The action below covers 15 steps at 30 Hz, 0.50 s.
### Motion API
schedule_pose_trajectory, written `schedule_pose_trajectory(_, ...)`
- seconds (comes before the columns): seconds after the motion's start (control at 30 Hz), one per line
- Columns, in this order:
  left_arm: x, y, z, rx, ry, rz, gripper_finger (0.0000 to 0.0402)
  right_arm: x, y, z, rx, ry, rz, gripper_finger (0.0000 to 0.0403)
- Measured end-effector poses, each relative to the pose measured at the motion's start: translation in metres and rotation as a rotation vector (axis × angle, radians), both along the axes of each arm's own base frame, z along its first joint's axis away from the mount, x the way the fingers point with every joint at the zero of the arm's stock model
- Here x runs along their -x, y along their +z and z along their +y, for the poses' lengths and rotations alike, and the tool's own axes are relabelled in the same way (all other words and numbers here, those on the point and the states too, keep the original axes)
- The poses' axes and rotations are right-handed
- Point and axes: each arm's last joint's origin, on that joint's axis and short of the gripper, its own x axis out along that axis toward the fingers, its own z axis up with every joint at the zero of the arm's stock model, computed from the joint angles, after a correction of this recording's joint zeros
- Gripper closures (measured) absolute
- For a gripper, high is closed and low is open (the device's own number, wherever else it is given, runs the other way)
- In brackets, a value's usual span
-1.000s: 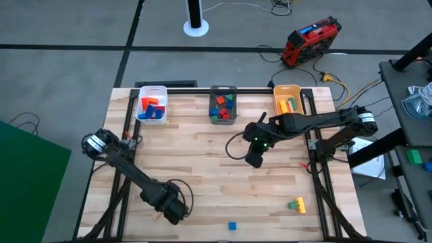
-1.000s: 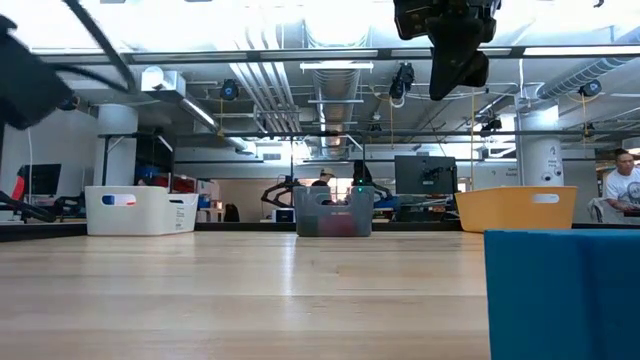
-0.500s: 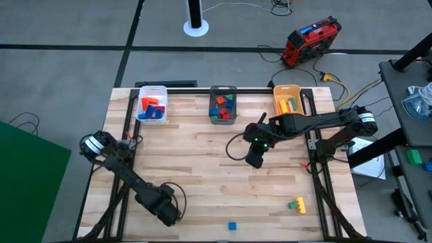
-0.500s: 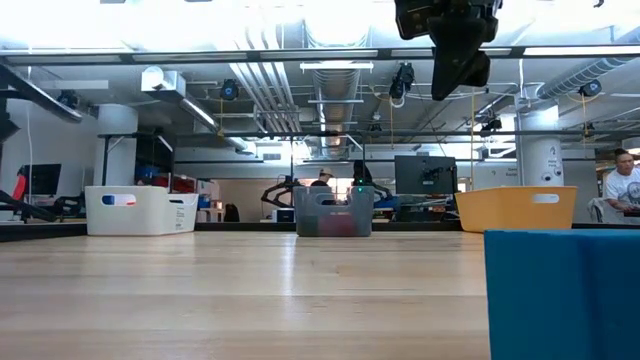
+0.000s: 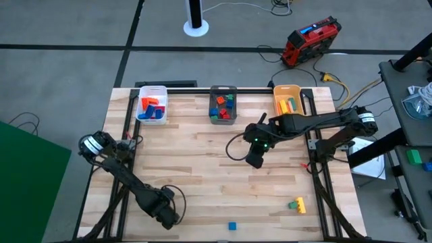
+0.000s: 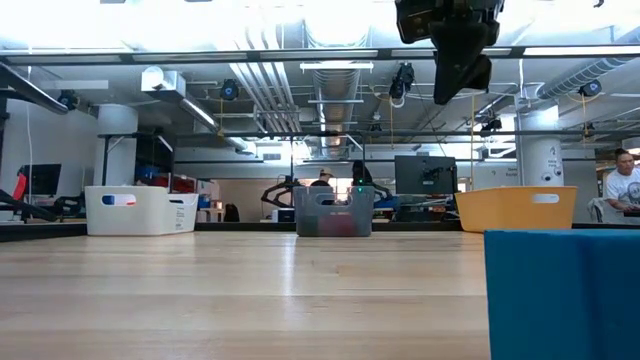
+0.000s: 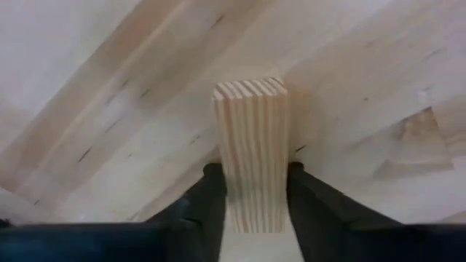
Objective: Sort blocks by size
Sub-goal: Put the brown block into the yellow bin
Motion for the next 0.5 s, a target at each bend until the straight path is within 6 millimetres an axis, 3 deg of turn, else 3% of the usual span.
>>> schedule_pose_trajectory(0.13,-0.001,0.0,-0.001,0.013,-0.002,-0.004,0.0334,0.0,-0.002,0.0,0.0,-0.001,0.006,0.038)
schedule_pose_trajectory(0.33,-0.004,0.005,-0.004,0.026,-0.022,-0.032,0.0336,0.001,-0.005,0.0,-0.006,-0.015,0.014,0.038)
schedule_pose_trajectory(0.5,-0.011,0.026,-0.007,0.059,-0.056,-0.085,0.0336,-0.003,-0.003,0.0,-0.045,-0.093,-0.02,0.0381)
